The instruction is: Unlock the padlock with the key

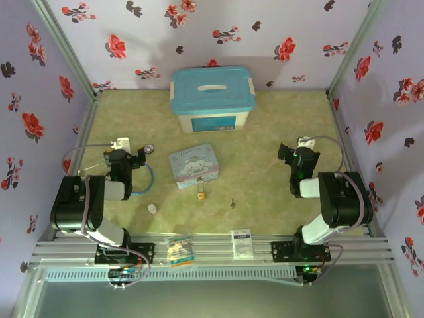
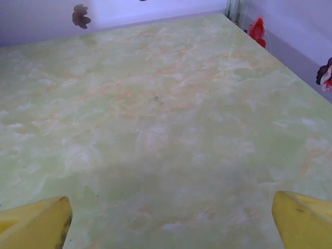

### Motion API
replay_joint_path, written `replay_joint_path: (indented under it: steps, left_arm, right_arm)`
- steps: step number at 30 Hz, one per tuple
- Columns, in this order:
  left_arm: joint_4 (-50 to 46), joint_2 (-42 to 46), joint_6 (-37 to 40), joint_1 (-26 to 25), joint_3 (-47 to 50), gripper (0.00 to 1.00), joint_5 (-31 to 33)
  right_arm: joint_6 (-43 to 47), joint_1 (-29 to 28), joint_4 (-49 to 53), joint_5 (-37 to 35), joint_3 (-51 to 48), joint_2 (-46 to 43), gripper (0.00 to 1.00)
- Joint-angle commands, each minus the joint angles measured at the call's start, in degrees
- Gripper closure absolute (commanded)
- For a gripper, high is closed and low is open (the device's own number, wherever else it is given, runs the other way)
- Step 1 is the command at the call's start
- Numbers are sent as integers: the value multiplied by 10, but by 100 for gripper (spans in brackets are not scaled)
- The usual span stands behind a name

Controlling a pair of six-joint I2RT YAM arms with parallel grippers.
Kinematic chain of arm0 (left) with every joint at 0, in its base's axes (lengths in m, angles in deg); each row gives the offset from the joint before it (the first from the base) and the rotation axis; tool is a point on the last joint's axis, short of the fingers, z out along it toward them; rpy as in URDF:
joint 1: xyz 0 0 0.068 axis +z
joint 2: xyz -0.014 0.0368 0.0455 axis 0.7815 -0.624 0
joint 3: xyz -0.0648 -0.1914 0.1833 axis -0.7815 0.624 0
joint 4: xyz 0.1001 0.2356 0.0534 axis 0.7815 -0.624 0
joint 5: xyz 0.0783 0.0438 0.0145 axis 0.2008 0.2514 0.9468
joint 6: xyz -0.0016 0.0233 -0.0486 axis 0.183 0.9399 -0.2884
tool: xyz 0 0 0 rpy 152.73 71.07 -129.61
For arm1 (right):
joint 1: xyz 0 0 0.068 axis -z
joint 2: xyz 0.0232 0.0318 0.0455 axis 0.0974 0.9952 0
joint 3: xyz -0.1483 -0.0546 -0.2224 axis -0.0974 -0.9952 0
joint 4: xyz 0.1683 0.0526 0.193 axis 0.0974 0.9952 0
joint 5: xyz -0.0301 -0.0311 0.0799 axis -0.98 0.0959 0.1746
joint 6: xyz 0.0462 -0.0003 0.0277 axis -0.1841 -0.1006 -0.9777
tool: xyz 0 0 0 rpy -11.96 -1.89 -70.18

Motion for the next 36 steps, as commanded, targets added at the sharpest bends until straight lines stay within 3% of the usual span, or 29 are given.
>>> replay_joint_path:
  steps: [1,36]
  left_arm:
    - [20,0,1,3,-10,0,-2]
    - [11,12,-6,15,-10,0,-21]
  right_arm:
    - [9,5,-5,6,9,-1,1]
    - [8,8,6,19,12,-6,1]
